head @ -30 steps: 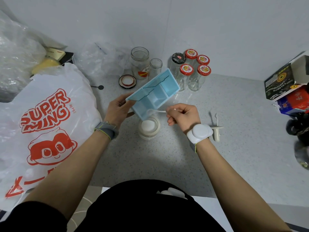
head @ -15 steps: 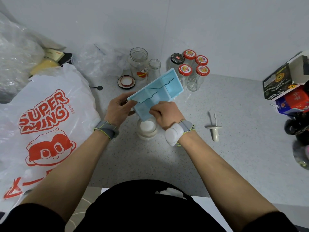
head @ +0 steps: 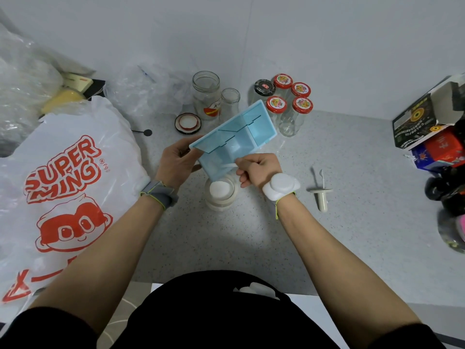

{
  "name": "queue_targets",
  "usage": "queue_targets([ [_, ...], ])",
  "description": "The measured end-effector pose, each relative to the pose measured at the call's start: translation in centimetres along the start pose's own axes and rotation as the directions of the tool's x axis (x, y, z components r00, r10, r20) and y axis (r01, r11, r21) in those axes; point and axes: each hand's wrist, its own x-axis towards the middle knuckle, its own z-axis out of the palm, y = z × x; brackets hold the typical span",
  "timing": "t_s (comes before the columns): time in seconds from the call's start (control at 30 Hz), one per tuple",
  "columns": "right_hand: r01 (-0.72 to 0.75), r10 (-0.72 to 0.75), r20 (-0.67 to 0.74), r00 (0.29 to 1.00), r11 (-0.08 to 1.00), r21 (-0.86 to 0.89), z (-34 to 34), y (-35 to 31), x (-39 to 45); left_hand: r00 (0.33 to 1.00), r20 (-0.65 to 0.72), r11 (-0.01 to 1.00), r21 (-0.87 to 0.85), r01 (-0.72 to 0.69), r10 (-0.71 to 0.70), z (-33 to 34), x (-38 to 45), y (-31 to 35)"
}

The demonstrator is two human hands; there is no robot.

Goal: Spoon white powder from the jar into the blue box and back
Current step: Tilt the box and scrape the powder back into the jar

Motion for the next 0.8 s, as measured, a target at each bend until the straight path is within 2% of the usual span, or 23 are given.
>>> queue_targets([
  [0.17, -0.076, 0.077, -0.013, 0.997, 0.991, 0.111, -0.4, -0.3, 0.0, 1.0, -0.013, 1.0, -0.03, 0.007, -0.007, -0.1, -0.1, 0.2],
  [0.43, -0.05, 0.053, -0.022, 0.998, 0.989, 0.139, -1.6, -0.9, -0.5, 0.999, -0.041, 1.0, -0.017, 0.025, -0.026, -0.4, 0.0, -0.1],
  [0.63, 0.035, -0.035, -0.002, 0.999, 0.997, 0.062, -2.8, -0.2, -1.3, 0.995, -0.096, 0.999, -0.026, 0.027, -0.029, -0.7, 0.0, -0.5],
  [0.8, 0.098, -0.098, 0.003, 0.995, 0.988, -0.118, -2.8, 2.0, -1.4, 0.993, -0.118, 0.999, -0.047, 0.027, -0.032, -1.1, 0.0, -0.7],
])
